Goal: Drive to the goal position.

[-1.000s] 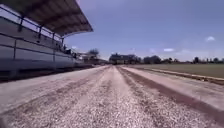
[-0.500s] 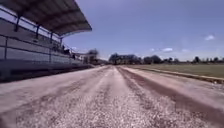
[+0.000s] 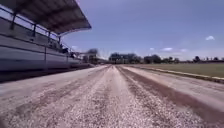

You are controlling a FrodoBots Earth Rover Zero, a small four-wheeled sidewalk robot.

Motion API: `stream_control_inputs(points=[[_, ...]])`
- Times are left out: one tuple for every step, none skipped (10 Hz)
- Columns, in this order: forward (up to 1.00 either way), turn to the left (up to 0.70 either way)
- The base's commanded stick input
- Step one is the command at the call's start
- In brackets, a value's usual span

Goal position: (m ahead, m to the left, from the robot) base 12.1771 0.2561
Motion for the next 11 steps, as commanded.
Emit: stream_control_inputs(points=[[1.00,0.00],[1.00,0.00],[1.00,0.00],[1.00,0.00],[1.00,0.00],[1.00,0.00],[1.00,0.00],[1.00,0.00],[1.00,0.00],[1.00,0.00],[1.00,0.00]])
